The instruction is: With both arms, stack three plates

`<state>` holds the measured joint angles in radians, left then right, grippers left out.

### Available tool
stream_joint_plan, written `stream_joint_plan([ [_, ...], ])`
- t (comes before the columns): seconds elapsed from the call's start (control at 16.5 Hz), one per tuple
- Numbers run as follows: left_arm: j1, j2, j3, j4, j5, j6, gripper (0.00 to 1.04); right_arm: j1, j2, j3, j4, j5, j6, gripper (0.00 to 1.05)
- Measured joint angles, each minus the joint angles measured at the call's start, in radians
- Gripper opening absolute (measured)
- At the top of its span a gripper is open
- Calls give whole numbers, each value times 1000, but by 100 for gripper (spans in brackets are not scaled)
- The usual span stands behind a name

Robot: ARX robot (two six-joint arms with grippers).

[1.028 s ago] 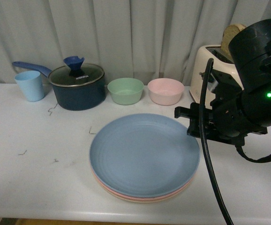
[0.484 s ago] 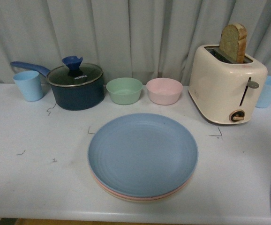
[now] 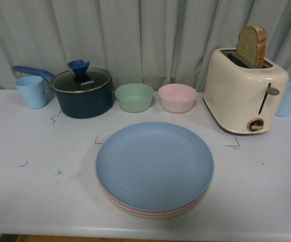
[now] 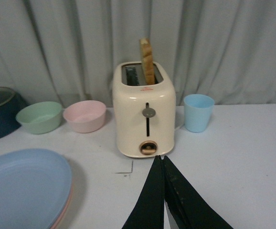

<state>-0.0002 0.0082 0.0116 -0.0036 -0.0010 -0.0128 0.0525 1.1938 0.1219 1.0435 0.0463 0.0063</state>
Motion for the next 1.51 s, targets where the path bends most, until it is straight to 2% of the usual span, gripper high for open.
stream_joint_plan([
  [0.06, 0, 0, 0, 0, 0, 0, 98, -26, -28, -9, -14, -31, 0, 2],
  [0.24, 0, 0, 0, 0, 0, 0, 98, -60, -107, -29, -55, -35, 0, 2],
  [1.03, 0, 0, 0, 0, 0, 0, 98, -58, -774, -110, -624, -43, 0, 2],
  [1.27, 0, 0, 0, 0, 0, 0, 98, -58, -881, -111, -729, -43, 0, 2],
  [1.51, 0, 0, 0, 0, 0, 0, 98, -58, -924, -111, -772, -43, 0, 2],
])
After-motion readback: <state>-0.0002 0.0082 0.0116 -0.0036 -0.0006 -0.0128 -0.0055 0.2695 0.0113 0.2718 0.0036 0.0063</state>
